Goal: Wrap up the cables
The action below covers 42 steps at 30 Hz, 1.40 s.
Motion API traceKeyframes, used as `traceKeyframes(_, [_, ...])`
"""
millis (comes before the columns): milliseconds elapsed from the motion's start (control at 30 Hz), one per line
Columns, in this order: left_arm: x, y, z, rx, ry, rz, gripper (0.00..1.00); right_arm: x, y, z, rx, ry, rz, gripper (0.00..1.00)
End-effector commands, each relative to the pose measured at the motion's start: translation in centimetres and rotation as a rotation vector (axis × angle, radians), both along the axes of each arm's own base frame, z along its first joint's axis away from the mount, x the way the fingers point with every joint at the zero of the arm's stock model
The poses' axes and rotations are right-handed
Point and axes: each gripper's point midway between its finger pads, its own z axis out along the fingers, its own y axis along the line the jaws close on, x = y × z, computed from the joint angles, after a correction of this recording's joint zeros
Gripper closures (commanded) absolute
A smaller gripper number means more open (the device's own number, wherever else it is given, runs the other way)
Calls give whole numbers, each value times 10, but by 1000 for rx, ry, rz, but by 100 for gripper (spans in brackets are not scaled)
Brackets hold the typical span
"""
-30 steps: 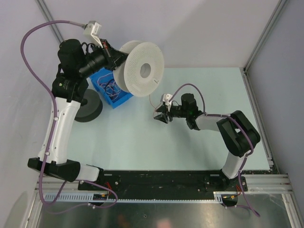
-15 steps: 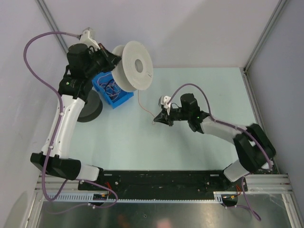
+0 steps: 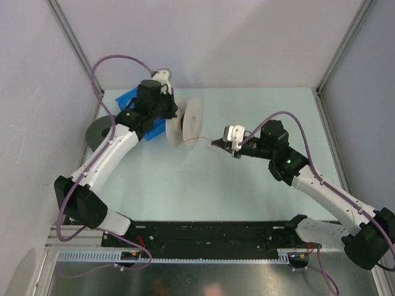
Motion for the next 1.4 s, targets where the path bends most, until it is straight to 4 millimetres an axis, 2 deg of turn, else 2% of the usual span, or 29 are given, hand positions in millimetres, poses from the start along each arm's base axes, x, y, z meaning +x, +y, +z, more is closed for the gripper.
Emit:
traceKeyframes(0, [-13, -28, 20, 134, -163, -173, 100, 51, -25, 57, 64, -151, -203, 100])
traceKeyframes(100, [-30, -45, 15, 140, -167, -294, 100, 79, -39, 79, 90, -206, -279, 100])
traceKeyframes(200, [-51, -62, 16, 125, -181, -445, 100, 108, -54, 92, 106, -235, -343, 100])
traceKeyframes(367, [-93, -81, 23, 78, -209, -675, 100, 156, -80, 84, 82, -249, -444, 100])
traceKeyframes(467, [-115, -86, 34, 37, -236, -773, 100, 180, -100, 70, 54, -237, -493, 100])
traceKeyframes(633, [-141, -89, 68, -41, -308, -899, 100, 197, -120, 32, -4, -128, -515, 100])
traceKeyframes(767, [-142, -85, 101, -84, -359, -904, 100, 195, -125, -6, -51, 10, -486, 100])
traceKeyframes(867, [-129, -79, 125, -120, -370, -848, 100, 177, -116, -26, -66, 121, -411, 100])
traceKeyframes(900, [-124, -77, 132, -124, -378, -825, 100, 170, -112, -30, -65, 155, -382, 96])
traceKeyframes(933, [-119, -76, 139, -123, -389, -803, 100, 161, -108, -31, -61, 187, -353, 88])
traceKeyframes(1000, [-112, -72, 150, -113, -417, -770, 100, 147, -101, -30, -44, 234, -304, 60])
traceKeyframes(1067, [-104, -69, 157, -99, -437, -739, 100, 138, -98, -25, -22, 262, -282, 40])
traceKeyframes(1267, [-88, -56, 175, -129, -442, -645, 100, 121, -99, -16, 29, 318, -293, 21])
traceKeyframes(1367, [-83, -49, 185, -172, -429, -592, 100, 121, -101, -15, 77, 383, -357, 6])
